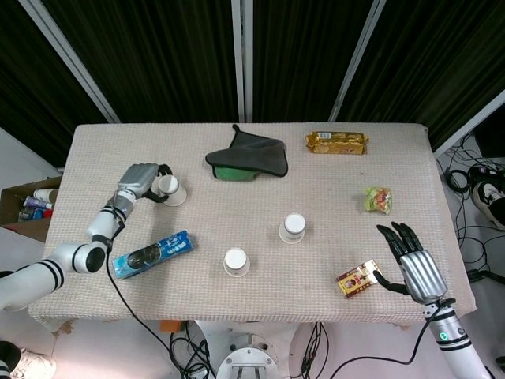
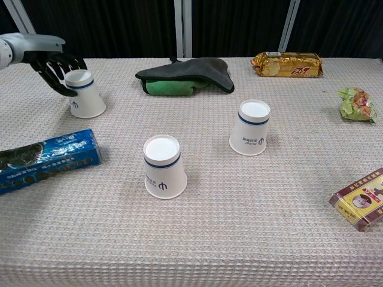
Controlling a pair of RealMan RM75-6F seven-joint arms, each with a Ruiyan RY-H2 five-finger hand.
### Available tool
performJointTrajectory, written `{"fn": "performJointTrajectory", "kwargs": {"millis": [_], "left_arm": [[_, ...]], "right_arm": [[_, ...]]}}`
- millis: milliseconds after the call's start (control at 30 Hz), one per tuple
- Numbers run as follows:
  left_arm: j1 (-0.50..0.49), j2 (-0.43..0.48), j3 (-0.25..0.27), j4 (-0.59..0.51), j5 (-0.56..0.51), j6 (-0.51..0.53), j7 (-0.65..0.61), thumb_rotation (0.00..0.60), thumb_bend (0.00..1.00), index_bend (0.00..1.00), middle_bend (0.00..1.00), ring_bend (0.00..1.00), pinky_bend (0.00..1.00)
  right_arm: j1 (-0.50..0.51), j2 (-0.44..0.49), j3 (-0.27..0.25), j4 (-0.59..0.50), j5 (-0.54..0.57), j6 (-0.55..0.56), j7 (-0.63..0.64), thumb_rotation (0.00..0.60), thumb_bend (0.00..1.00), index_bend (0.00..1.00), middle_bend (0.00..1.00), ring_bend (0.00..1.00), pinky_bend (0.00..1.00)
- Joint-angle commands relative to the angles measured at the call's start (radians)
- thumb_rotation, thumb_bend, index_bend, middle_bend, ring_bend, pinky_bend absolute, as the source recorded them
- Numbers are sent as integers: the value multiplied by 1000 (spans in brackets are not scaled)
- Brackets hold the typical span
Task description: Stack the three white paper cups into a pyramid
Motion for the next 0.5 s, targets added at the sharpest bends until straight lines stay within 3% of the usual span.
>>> {"fn": "performJointTrajectory", "kwargs": {"millis": [33, 267, 500], "left_arm": [[4, 21, 0, -50, 12, 27, 4, 600, 331, 438, 496, 422, 345], [21, 83, -1, -263, 127, 104, -14, 600, 326, 438, 488, 420, 343], [-9, 17, 18, -295, 210, 147, 24, 600, 313, 429, 471, 398, 343]], "right_arm": [[0, 2, 2, 2, 0, 3, 2, 600, 222, 0, 143, 0, 0], [-2, 8, 8, 1, -9, 18, 9, 600, 222, 0, 143, 0, 0], [-10, 11, 2, 5, -12, 25, 16, 600, 221, 0, 143, 0, 0]]}}
